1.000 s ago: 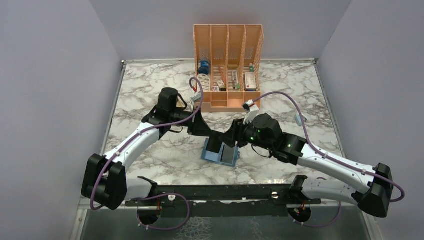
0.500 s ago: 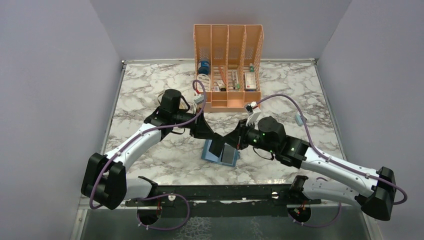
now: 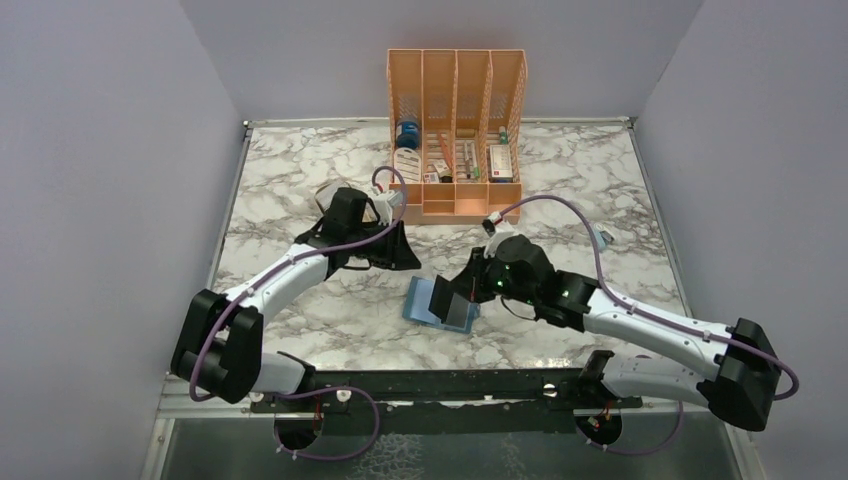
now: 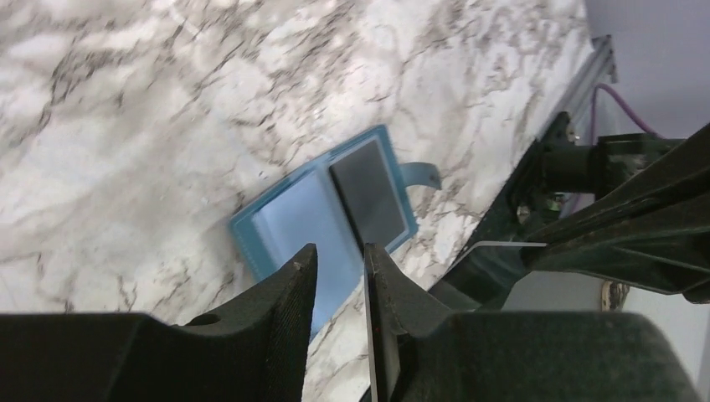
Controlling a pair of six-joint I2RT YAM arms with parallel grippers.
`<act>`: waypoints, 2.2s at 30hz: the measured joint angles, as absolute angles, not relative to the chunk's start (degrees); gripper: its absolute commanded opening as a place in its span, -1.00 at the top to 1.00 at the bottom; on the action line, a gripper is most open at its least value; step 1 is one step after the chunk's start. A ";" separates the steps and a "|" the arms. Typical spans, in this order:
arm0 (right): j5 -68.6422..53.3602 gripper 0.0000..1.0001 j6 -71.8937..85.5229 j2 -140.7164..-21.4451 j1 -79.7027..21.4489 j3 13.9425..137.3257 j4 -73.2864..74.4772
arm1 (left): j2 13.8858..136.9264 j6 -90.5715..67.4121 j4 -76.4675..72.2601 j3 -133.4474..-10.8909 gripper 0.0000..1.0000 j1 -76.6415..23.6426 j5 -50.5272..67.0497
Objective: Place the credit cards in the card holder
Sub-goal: Pick up the credit card from the storage box, then insert the credit card into the card holder.
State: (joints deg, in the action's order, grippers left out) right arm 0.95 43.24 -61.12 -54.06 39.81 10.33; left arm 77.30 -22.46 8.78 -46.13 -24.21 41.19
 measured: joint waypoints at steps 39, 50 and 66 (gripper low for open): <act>-12.23 0.98 45.58 -74.37 -40.75 28.84 -4.71 | 84.36 -27.77 6.87 -35.38 0.81 -30.89 26.24; -12.84 0.98 42.33 -77.58 -40.75 30.68 -2.81 | 84.77 -27.79 6.44 -35.29 0.82 -30.89 26.17; -15.09 0.98 40.16 -83.92 -40.62 33.15 -2.66 | 85.62 -28.67 4.45 -35.35 0.84 -31.22 26.28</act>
